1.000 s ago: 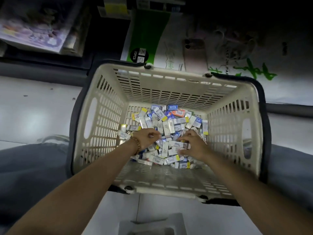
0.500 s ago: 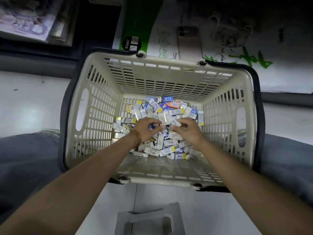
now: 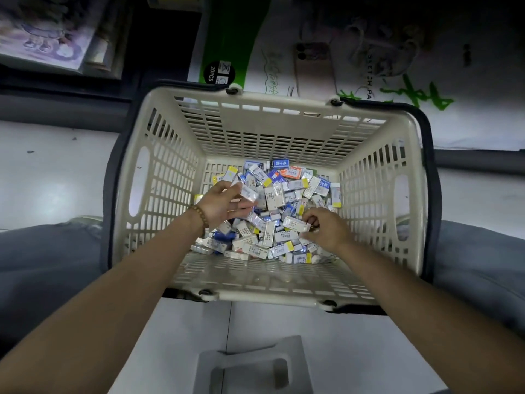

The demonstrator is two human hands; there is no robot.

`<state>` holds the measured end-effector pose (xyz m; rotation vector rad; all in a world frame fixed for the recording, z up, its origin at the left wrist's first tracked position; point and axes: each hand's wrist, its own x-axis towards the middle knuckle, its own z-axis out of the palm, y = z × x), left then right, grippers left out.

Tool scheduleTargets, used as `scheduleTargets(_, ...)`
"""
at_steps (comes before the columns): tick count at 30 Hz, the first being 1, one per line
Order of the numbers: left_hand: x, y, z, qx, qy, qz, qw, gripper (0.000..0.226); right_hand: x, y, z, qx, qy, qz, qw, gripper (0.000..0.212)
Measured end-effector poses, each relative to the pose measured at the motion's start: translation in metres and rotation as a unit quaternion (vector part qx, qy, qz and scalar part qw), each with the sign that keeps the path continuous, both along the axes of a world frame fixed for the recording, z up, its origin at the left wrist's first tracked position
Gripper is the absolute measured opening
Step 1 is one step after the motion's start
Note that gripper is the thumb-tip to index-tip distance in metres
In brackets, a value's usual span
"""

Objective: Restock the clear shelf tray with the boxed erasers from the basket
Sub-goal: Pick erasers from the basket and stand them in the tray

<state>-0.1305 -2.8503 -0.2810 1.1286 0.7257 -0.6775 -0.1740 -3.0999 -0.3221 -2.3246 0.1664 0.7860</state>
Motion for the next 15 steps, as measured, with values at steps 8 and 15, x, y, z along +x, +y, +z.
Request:
scheduleTargets(8,-0.001,0.0,0.0,0.025,-0.027,-0.044,0.998,0.015,0.021,0.015,0.015,0.109,-0.032,-0.104,0.988,0.03)
scheduleTargets(15,0.002,0.003,0.02,0.038,-0.072,-0.045,0.996,0.013,0.068,0.04,0.087,0.255,0.009,-0.056,0.965,0.025)
